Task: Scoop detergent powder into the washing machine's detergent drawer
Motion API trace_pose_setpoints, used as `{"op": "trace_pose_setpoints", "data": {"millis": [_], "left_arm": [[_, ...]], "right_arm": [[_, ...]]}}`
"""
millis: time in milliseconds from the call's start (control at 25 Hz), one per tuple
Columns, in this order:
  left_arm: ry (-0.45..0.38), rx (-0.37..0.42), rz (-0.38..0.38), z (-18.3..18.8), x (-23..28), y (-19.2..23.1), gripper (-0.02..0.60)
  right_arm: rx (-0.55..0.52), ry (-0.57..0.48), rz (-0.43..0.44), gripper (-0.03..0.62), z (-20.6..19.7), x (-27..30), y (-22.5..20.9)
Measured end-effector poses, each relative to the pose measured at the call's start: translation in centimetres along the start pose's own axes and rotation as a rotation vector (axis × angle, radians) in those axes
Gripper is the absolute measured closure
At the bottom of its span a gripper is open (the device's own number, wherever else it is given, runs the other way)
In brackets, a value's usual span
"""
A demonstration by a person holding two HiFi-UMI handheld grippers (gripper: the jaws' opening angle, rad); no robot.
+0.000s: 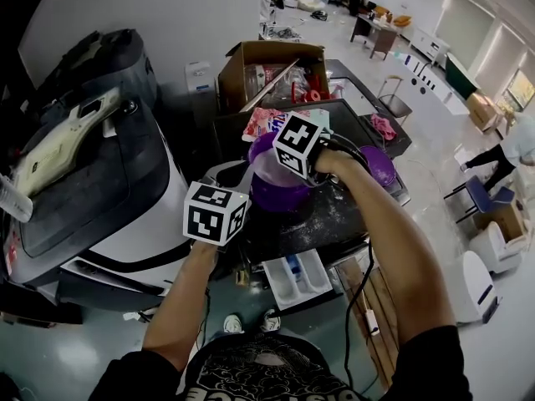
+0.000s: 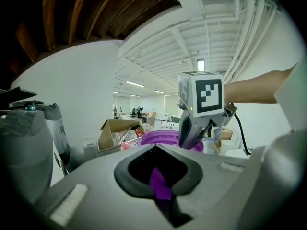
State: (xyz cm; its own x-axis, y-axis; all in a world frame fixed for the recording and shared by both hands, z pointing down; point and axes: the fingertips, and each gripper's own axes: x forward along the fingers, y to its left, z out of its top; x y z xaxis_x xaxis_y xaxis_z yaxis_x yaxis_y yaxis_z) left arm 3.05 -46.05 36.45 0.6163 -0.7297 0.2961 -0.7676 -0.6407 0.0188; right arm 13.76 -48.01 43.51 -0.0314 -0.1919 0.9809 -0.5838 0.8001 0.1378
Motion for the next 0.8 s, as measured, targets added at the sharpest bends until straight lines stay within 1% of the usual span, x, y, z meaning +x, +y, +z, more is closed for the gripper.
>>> {"op": "trace_pose_setpoints", "data": {"millis": [400, 800], "left_arm": [[-0.004, -0.003, -0.019, 0.0, 0.0, -0.4, 0.581], [-0.001, -0.008, -0.017, -0.4, -0.4, -0.3, 0.581]], "right_arm": [[0.052, -0.022, 0.041, 0.559, 0.3, -0.3, 1.0], [0.104, -0.079, 0.115, 0.559, 1.5, -0.6, 2.6]]}}
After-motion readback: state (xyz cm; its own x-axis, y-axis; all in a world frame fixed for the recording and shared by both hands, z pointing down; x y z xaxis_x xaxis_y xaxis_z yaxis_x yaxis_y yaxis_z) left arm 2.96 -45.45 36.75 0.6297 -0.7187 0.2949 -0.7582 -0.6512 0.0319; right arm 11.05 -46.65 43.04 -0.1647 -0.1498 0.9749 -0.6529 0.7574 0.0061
